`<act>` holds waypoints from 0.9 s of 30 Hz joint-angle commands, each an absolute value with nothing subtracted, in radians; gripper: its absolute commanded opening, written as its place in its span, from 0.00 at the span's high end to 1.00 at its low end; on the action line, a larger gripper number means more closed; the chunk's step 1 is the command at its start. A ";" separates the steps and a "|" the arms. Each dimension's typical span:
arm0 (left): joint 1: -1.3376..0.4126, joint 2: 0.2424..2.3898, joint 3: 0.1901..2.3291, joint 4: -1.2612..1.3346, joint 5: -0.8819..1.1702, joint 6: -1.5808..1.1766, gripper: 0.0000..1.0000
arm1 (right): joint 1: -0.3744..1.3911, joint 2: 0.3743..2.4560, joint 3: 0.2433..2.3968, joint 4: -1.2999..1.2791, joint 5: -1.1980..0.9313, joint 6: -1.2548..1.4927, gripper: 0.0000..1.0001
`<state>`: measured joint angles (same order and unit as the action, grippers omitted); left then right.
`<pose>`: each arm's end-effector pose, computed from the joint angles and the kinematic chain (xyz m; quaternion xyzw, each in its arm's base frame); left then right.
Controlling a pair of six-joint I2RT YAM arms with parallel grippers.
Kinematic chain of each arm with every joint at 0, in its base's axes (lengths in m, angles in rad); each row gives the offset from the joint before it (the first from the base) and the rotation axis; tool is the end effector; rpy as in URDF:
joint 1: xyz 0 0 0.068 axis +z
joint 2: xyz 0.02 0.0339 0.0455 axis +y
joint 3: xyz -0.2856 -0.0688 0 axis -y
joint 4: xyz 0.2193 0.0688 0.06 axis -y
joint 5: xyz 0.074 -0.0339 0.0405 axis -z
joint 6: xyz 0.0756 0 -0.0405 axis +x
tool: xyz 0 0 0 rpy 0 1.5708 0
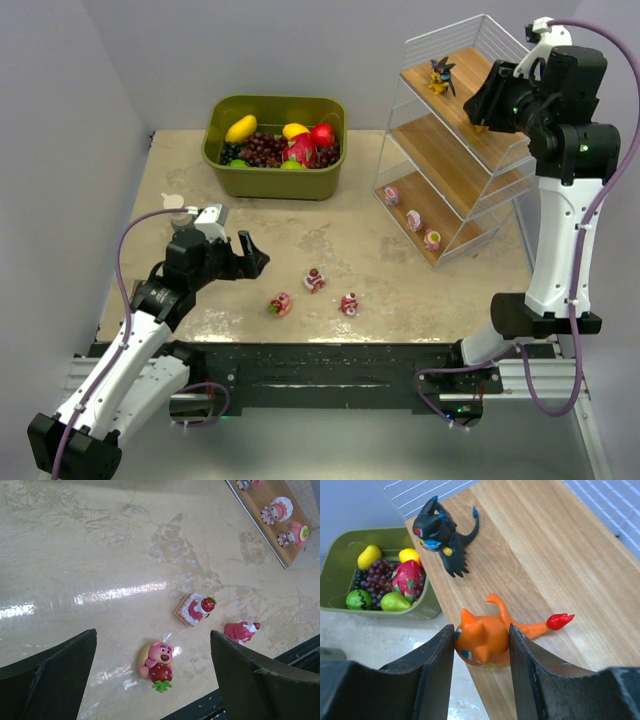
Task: Place and organize the plastic toys onto the shelf
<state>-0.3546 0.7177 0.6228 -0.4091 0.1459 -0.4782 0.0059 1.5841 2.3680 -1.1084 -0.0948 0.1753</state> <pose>0.1454 -0.0656 0.2684 -0.0161 0.8594 -0.2625 0.4384 0.2782 0.0088 0.5488 0.0411 0.8106 0.0911 0.5771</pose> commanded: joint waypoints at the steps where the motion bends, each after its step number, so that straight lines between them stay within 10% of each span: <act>1: -0.354 0.712 0.611 -0.380 0.158 -0.460 0.00 | 0.002 1.594 2.375 -1.057 -0.189 0.164 1.00; 27: -0.354 0.706 0.607 -0.382 0.158 -0.462 0.00 | -0.121 1.552 2.283 -1.020 -0.382 0.239 0.98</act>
<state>-0.3546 0.7174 0.6090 -0.4088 0.1459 -0.4782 -0.0982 1.5818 2.2990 -1.0203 -0.3042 0.2043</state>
